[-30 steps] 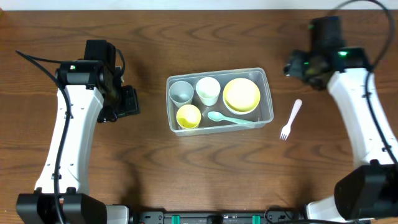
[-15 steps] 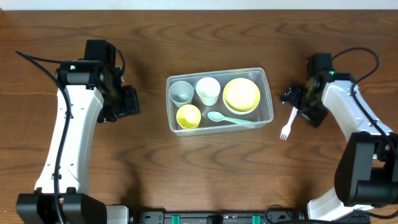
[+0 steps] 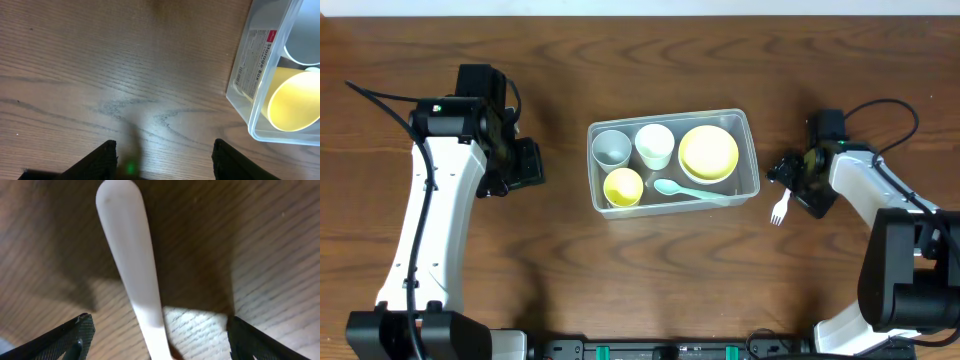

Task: Pack container
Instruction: 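Move right gripper to the white fork and grasp it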

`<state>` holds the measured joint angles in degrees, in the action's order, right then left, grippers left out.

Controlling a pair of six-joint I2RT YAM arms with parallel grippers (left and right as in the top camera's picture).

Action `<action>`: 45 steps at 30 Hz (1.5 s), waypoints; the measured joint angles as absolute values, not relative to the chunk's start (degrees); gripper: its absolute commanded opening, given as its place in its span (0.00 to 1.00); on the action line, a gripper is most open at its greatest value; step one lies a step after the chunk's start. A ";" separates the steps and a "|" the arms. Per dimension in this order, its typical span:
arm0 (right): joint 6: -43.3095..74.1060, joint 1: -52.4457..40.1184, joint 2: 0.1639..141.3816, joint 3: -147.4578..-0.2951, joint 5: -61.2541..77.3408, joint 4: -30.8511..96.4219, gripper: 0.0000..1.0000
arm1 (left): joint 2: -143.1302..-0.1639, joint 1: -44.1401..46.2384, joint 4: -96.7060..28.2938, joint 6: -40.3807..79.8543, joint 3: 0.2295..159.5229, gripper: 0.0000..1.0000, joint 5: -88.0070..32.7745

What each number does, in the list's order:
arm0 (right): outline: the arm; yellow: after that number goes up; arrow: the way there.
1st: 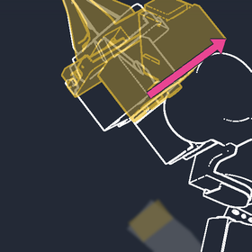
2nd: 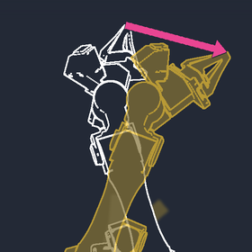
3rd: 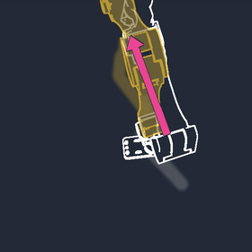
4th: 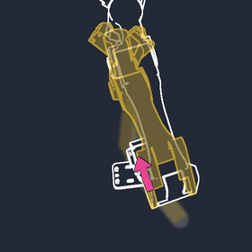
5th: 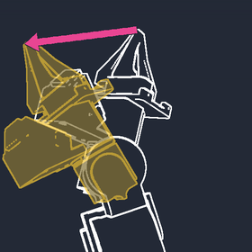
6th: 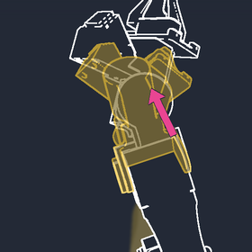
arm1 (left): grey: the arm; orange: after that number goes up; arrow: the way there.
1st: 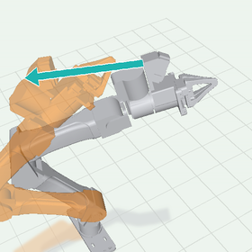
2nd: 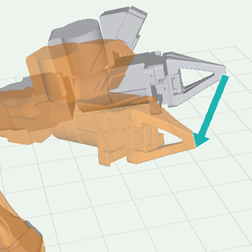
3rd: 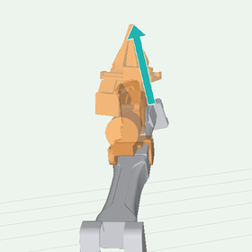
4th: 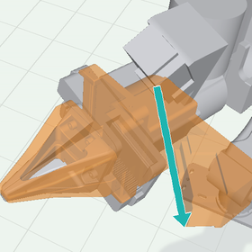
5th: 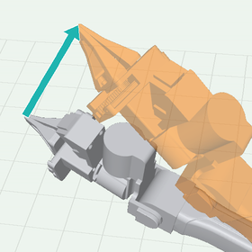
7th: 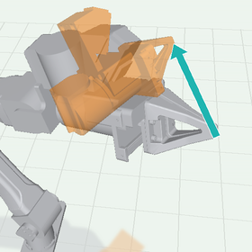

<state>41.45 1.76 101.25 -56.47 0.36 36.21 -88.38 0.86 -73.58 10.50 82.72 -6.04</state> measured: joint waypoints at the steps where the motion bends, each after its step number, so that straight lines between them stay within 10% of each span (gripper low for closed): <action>1: 41.45 1.76 101.25 -56.34 0.21 35.81 0.86 | -88.38 0.86 -73.56 10.50 82.72 0.62 -6.04; 8: 41.34 1.76 101.19 -55.92 -0.80 34.61 0.79 | -88.38 0.86 -73.84 10.50 82.72 0.62 -6.04; 24: 40.86 1.76 100.79 -54.89 -1.96 35.07 0.26 | -88.38 0.86 -74.00 10.50 82.72 0.62 -6.04; 45: 40.97 1.76 100.75 -54.78 -1.89 34.87 0.07 | -88.38 0.86 -74.06 10.50 82.72 0.62 -6.04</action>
